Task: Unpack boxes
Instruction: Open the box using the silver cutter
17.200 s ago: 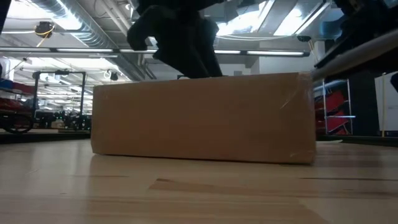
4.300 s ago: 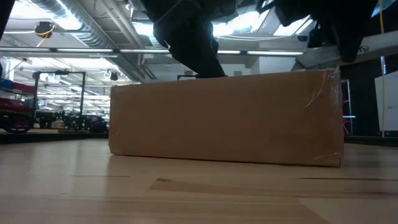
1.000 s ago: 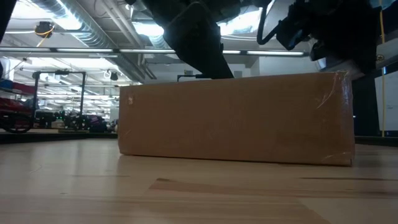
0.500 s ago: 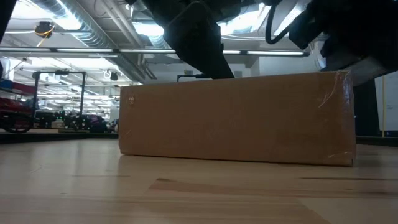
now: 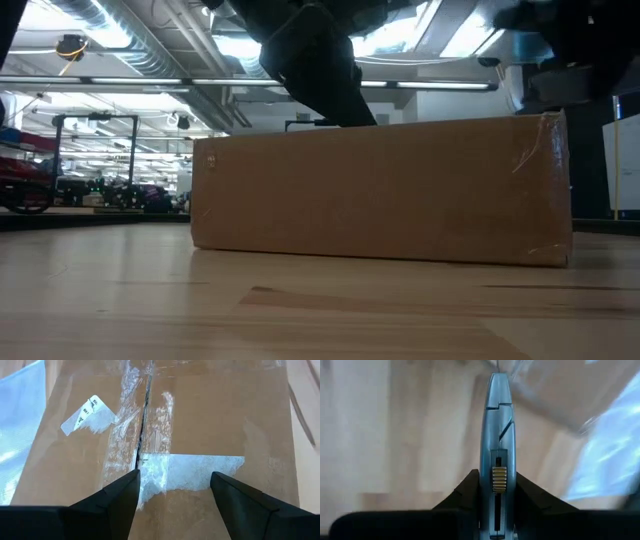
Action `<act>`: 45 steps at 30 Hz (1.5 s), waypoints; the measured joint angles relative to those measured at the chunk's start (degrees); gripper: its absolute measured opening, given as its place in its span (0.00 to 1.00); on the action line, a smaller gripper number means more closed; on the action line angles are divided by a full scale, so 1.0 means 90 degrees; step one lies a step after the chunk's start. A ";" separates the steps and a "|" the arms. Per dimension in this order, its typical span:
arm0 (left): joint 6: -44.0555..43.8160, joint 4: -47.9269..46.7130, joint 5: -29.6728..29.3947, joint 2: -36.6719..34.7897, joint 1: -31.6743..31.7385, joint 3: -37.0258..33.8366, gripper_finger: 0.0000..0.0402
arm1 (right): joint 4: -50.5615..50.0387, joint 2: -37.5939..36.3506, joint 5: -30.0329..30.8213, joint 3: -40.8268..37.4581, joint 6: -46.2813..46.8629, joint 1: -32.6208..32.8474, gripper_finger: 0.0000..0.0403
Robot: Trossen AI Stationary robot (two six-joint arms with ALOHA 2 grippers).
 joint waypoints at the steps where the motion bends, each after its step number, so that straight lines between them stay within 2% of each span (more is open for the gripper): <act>1: -0.0006 0.0001 0.0082 0.0000 0.0006 0.0000 0.59 | 0.0025 0.0029 0.0326 0.0002 -0.0210 0.0112 0.15; 4: -0.0014 0.0000 0.0126 0.0000 -0.0012 0.0000 0.59 | 0.0006 0.0186 0.1255 0.0002 -0.0795 0.0386 0.15; 6: -0.0022 -0.0005 0.0148 0.0000 -0.0019 -0.0002 0.59 | 0.0018 0.0330 0.1635 -0.0017 -0.1263 0.0486 0.15; 12: -0.0240 -0.0024 0.0230 0.0000 -0.0020 -0.0002 0.59 | 0.0043 0.0687 0.1893 -0.0284 -0.1723 0.0544 0.15; 18: -0.0460 -0.0036 0.0265 0.0000 -0.0025 -0.0005 0.59 | 0.0050 0.0700 0.2819 -0.0459 -0.1630 0.0591 0.15; 29: -0.0449 -0.0044 0.0279 0.0000 -0.0032 -0.0005 0.59 | 0.0526 0.0637 0.3004 -0.0718 -0.1831 0.1093 0.15; 34: -0.0295 -0.0042 0.0513 0.0000 -0.0030 -0.0005 0.59 | 0.0550 0.0515 0.2999 -0.0719 -0.1682 0.1377 0.15; 39: -0.0210 -0.0049 0.0785 0.0000 -0.0032 -0.0005 0.59 | 0.0555 0.0503 0.2961 -0.0719 -0.1673 0.1427 0.15; 45: -0.0212 -0.0053 0.0813 0.0000 -0.0036 -0.0005 0.59 | 0.0331 0.0503 0.2906 -0.0719 -0.1726 0.1414 0.15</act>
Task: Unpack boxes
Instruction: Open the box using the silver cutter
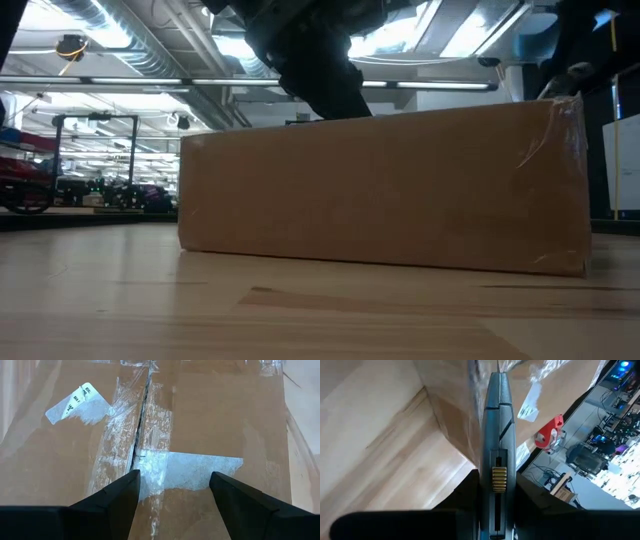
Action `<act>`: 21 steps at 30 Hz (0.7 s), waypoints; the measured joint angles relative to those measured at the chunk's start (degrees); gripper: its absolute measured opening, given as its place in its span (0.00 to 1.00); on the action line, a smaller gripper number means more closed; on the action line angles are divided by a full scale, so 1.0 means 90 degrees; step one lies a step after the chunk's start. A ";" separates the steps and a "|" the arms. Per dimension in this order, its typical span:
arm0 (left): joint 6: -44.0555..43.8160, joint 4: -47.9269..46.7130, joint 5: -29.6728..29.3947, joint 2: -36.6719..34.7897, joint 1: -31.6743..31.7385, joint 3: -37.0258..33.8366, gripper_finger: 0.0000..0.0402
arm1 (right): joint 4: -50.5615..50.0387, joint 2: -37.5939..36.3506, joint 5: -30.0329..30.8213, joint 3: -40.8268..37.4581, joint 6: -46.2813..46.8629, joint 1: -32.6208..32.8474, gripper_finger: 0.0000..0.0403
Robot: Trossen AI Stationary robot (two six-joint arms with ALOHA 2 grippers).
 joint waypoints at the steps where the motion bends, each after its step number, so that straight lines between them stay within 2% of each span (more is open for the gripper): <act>1: -0.0017 0.0000 0.0012 0.0000 -0.0005 0.0000 0.59 | 0.0018 0.0000 -0.0036 0.0000 -0.0093 0.0000 0.15; 9: -0.0074 -0.0007 0.0044 0.0000 -0.0026 0.0000 0.59 | 0.0105 0.0000 -0.0129 0.0000 -0.0910 0.0000 0.15; 21: -0.0144 -0.0010 0.0038 0.0000 -0.0026 0.0000 0.59 | 0.0495 0.0000 -0.0118 0.0002 -0.1126 -0.0002 0.15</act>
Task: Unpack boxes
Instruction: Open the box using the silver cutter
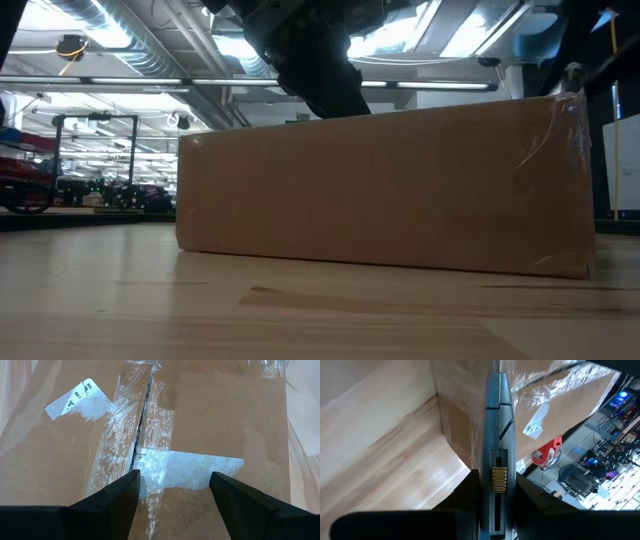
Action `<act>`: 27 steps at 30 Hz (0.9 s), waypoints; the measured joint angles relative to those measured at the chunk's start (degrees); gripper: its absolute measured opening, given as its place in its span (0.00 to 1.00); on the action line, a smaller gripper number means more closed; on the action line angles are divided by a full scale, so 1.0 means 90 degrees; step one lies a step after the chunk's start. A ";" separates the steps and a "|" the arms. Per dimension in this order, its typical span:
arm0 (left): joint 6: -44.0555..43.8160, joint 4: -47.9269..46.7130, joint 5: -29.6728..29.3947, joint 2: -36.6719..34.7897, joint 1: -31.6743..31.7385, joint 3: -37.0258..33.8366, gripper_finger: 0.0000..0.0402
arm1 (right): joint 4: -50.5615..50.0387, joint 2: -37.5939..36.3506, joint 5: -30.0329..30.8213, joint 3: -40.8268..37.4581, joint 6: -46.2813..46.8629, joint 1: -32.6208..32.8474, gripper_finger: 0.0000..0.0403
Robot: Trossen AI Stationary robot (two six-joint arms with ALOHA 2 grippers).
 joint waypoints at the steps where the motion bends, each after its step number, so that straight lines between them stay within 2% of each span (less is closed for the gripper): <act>1: 0.0000 0.0000 -0.0003 0.0000 0.0000 0.0000 0.59 | 0.0044 0.0000 0.0000 0.0000 -0.0009 0.0000 0.15; 18: 0.0000 0.0005 -0.0013 0.0000 0.0000 0.0000 0.59 | 0.0103 0.0000 -0.0048 0.0005 0.0007 -0.0008 0.15; 27: 0.0000 0.0005 -0.0016 0.0000 0.0000 0.0000 0.59 | 0.0061 0.0000 -0.0119 0.0005 0.0327 -0.0273 0.15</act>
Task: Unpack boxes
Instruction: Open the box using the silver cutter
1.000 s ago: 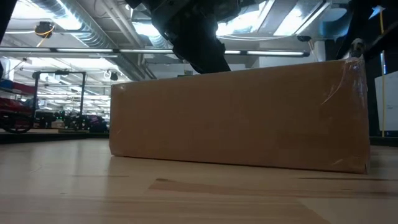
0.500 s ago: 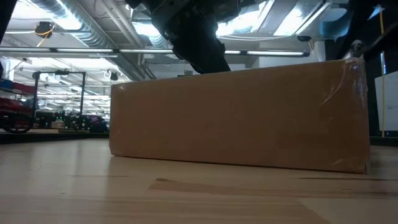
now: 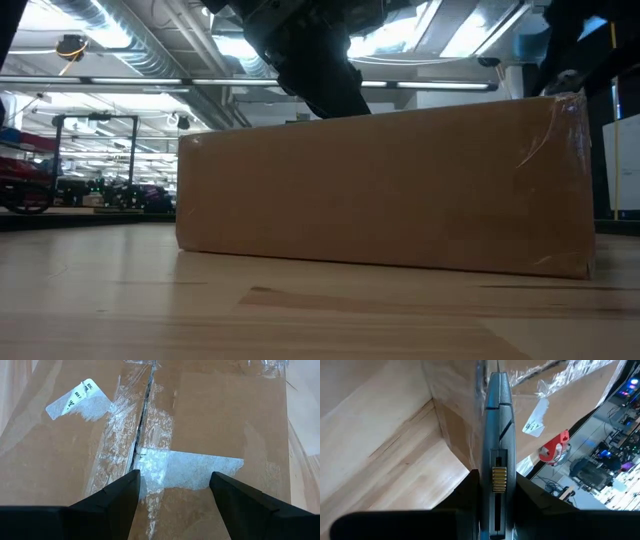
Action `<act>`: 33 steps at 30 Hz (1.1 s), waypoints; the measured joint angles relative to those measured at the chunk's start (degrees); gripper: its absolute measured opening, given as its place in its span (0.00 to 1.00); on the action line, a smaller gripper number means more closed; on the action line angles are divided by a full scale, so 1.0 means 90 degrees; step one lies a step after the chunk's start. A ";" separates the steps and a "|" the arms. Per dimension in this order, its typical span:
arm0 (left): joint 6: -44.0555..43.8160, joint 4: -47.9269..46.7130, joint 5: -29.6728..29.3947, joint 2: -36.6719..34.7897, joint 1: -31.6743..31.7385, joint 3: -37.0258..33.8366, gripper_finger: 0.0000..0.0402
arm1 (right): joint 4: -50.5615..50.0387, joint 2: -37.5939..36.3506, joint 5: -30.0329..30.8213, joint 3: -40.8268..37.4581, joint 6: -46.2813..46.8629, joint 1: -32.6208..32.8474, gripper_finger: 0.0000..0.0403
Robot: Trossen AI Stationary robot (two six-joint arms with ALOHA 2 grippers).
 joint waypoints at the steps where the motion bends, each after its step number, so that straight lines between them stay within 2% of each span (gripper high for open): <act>1: 0.0000 0.0000 0.0000 0.0000 0.0000 0.0000 0.59 | -0.0002 0.0000 -0.0044 0.0000 -0.0007 -0.0039 0.15; 9: -0.0017 0.0000 0.0000 0.0000 0.0000 0.0000 0.59 | 0.0024 0.0000 -0.0080 0.0000 -0.0175 0.0027 0.15; 33: 0.0000 0.0000 -0.0005 0.0000 0.0000 0.0000 0.59 | -0.0155 0.0000 -0.0330 0.0000 0.0179 0.0018 0.15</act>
